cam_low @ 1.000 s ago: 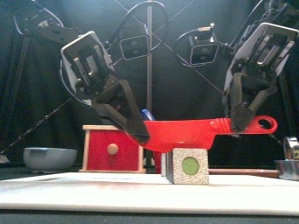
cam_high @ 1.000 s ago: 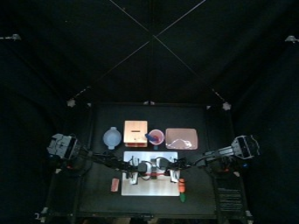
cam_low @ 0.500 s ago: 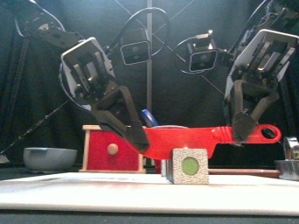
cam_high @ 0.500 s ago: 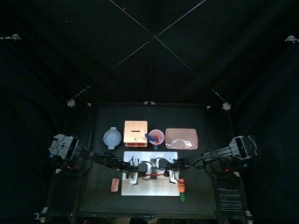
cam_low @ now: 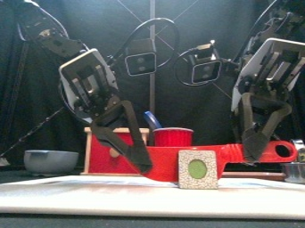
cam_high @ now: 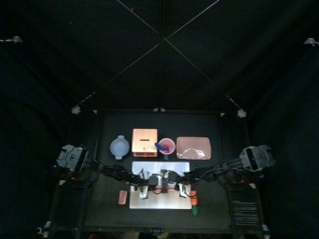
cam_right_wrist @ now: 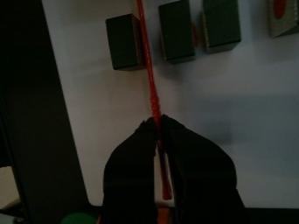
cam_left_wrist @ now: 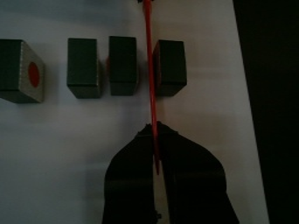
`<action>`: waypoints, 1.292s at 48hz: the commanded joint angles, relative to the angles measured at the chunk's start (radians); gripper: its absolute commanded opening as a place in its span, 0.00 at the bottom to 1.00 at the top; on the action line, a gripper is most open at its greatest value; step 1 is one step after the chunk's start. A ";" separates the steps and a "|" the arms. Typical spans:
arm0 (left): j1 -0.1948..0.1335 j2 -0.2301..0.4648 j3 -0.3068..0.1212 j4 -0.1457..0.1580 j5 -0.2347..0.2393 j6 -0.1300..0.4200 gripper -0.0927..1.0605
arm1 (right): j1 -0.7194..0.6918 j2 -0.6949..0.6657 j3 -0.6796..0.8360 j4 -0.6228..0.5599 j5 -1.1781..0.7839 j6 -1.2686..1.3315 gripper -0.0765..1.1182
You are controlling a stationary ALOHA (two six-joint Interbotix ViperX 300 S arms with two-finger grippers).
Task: Place sushi on board then cut the sushi with the knife then place the pieces on the plate
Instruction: Cut the sushi into 4 pieces
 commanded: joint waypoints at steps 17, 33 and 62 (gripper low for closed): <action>-0.023 -0.040 -0.008 -0.018 0.006 0.005 0.36 | 0.028 -0.049 -0.011 0.012 0.009 0.003 0.29; -0.008 -0.141 -0.015 -0.011 0.006 0.006 0.41 | 0.006 -0.170 -0.002 -0.006 0.048 0.002 0.29; 0.081 -0.227 -0.006 0.126 -0.031 0.006 0.70 | -0.052 -0.500 0.138 0.028 0.192 0.006 0.29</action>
